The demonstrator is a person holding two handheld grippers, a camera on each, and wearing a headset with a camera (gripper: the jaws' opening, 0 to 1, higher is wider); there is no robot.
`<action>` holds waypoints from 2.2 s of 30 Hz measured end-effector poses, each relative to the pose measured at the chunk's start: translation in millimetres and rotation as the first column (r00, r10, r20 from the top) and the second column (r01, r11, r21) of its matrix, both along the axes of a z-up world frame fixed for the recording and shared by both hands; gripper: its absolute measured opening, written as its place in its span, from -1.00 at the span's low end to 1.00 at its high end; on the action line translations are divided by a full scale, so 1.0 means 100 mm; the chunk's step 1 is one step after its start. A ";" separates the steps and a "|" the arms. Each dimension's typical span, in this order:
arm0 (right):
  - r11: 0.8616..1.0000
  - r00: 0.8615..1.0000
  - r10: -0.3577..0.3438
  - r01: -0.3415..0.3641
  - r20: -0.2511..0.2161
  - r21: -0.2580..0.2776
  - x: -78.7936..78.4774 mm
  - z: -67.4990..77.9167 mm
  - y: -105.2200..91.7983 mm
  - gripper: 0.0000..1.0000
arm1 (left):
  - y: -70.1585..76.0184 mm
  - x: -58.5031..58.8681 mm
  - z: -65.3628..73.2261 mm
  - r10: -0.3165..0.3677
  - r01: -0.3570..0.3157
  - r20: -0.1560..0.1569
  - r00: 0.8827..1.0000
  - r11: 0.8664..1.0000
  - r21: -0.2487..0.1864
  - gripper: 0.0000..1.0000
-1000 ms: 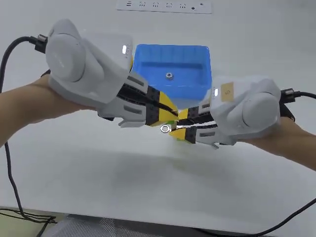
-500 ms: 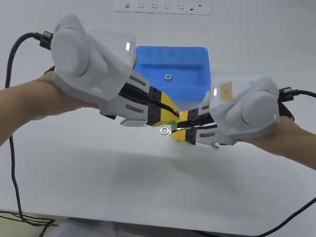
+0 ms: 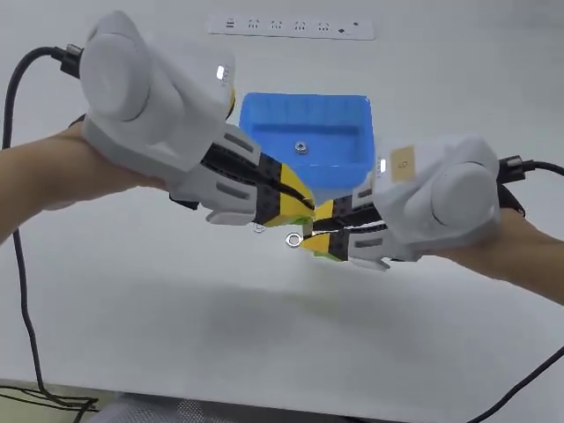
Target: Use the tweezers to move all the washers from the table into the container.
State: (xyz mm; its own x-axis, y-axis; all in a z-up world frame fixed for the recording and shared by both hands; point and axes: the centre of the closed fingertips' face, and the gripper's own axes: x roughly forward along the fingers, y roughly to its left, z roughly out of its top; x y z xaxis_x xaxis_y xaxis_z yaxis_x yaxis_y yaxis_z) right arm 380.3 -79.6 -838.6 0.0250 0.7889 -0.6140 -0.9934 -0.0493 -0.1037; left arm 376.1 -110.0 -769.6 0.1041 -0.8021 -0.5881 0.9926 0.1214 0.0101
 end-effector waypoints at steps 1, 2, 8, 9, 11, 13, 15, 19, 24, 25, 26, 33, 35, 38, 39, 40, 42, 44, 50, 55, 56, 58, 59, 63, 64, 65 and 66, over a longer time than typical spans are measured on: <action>1.000 1.000 0.000 0.000 0.006 0.004 0.01 0.03 0.01 -0.81 | 0.01 0.00 0.02 -0.001 0.001 0.002 1.000 1.000 0.001 -0.88; 1.000 1.000 0.001 -0.001 0.007 0.005 0.01 0.04 0.01 -0.81 | 0.01 0.01 0.04 -0.003 0.003 0.008 1.000 1.000 0.004 -0.88; 1.000 0.999 0.000 0.000 0.037 0.017 0.05 0.19 0.03 -0.81 | 0.05 0.03 0.18 -0.009 0.009 0.035 0.999 1.000 0.008 -0.88; 1.000 0.999 0.001 -0.002 0.043 0.018 0.06 0.22 0.04 -0.81 | 0.06 0.03 0.21 -0.011 0.010 0.042 0.999 1.000 0.009 -0.88; 1.000 0.999 0.002 -0.003 0.054 0.020 0.07 0.26 0.04 -0.81 | 0.06 0.04 0.25 -0.015 0.014 0.060 0.998 1.000 0.013 -0.88; 1.000 0.998 0.007 -0.008 0.059 0.024 0.08 0.31 0.05 -0.81 | 0.06 0.04 0.30 -0.020 0.019 0.070 0.997 1.000 0.014 -0.88; 0.999 0.998 0.005 -0.007 0.069 0.032 0.10 0.36 0.05 -0.81 | 0.07 0.05 0.34 -0.027 0.025 0.084 0.996 1.000 0.018 -0.88; 0.999 0.996 0.003 -0.007 0.085 0.042 0.13 0.44 0.06 -0.81 | 0.07 0.10 0.42 -0.036 0.034 0.097 0.995 0.999 0.022 -0.88; 0.998 0.995 -0.016 0.011 0.101 0.058 0.21 0.54 0.05 -0.81 | 0.07 0.16 0.51 -0.049 0.047 0.120 0.992 0.999 0.027 -0.88; 0.998 0.994 -0.019 0.012 0.108 0.059 0.23 0.56 0.05 -0.81 | 0.07 0.17 0.51 -0.051 0.048 0.121 0.991 0.998 0.028 -0.88; 0.998 0.994 -0.020 0.014 0.110 0.061 0.24 0.58 0.05 -0.81 | 0.08 0.20 0.50 -0.054 0.051 0.125 0.991 0.998 0.029 -0.88; 0.997 0.989 -0.032 0.022 0.143 0.070 0.39 0.70 0.07 -0.81 | 0.10 0.33 0.63 -0.081 0.075 0.150 0.985 0.996 0.044 -0.88; 0.997 0.988 -0.036 0.025 0.152 0.073 0.45 0.73 0.08 -0.81 | 0.11 0.38 0.65 -0.085 0.078 0.157 0.984 0.996 0.047 -0.88; 0.996 0.986 -0.046 0.033 0.160 0.082 0.55 0.77 0.10 -0.81 | 0.13 0.47 0.69 -0.088 0.081 0.165 0.982 0.995 0.051 -0.88; 0.996 0.986 -0.049 0.036 0.161 0.085 0.57 0.77 0.10 -0.81 | 0.13 0.50 0.69 -0.089 0.081 0.167 0.982 0.995 0.052 -0.88; 0.995 0.985 -0.051 0.037 0.162 0.087 0.61 0.78 0.10 -0.81 | 0.14 0.55 0.68 -0.090 0.082 0.169 0.981 0.995 0.052 -0.88; 0.995 0.984 -0.054 0.039 0.167 0.091 0.66 0.79 0.11 -0.81 | 0.15 0.62 0.69 -0.089 0.082 0.172 0.981 0.995 0.050 -0.88; 0.994 0.984 -0.061 0.045 0.169 0.096 0.73 0.80 0.11 -0.81 | 0.16 0.67 0.70 -0.087 0.080 0.178 0.980 0.996 0.049 -0.88; 0.994 0.983 -0.065 0.049 0.173 0.095 0.89 0.75 0.12 -0.81 | 0.17 0.83 0.66 -0.081 0.073 0.182 0.980 0.996 0.053 -0.88; 0.995 0.982 -0.068 0.054 0.173 0.084 1.03 0.65 0.13 -0.81 | 0.19 0.95 0.55 -0.079 0.068 0.181 0.980 0.996 0.063 -0.88; 0.995 0.982 -0.070 0.057 0.176 0.078 1.07 0.61 0.14 -0.81 | 0.20 0.97 0.52 -0.078 0.066 0.183 0.980 0.995 0.071 -0.88; 0.996 0.982 -0.073 0.062 0.171 0.072 1.13 0.54 0.15 -0.81 | 0.23 1.03 0.45 -0.074 0.059 0.181 0.981 0.995 0.085 -0.88; 0.995 0.983 -0.074 0.063 0.167 0.071 1.15 0.52 0.15 -0.81 | 0.23 1.05 0.43 -0.074 0.058 0.181 0.981 0.994 0.091 -0.88; 0.996 0.985 -0.073 0.064 0.154 0.058 1.23 0.39 0.18 -0.81 | 0.26 1.14 0.30 -0.068 0.052 0.163 0.984 0.993 0.104 -0.88; 0.996 0.986 -0.074 0.066 0.148 0.057 1.26 0.35 0.17 -0.81 | 0.27 1.15 0.28 -0.066 0.050 0.160 0.985 0.993 0.104 -0.88; 0.996 0.987 -0.076 0.069 0.142 0.055 1.30 0.30 0.17 -0.81 | 0.27 1.17 0.25 -0.064 0.048 0.157 0.985 0.994 0.103 -0.88; 0.996 0.988 -0.078 0.071 0.136 0.053 1.33 0.27 0.17 -0.81 | 0.27 1.19 0.22 -0.060 0.045 0.151 0.987 0.994 0.102 -0.89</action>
State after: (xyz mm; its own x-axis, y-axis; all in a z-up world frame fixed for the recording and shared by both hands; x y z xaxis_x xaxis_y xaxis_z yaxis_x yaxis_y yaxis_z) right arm 513.1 -63.0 -811.9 0.1666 0.8102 -0.5620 -0.9702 0.0328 -0.2402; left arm 495.2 -83.1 -747.7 0.1591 -0.7478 -0.6446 0.9831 0.0603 0.1727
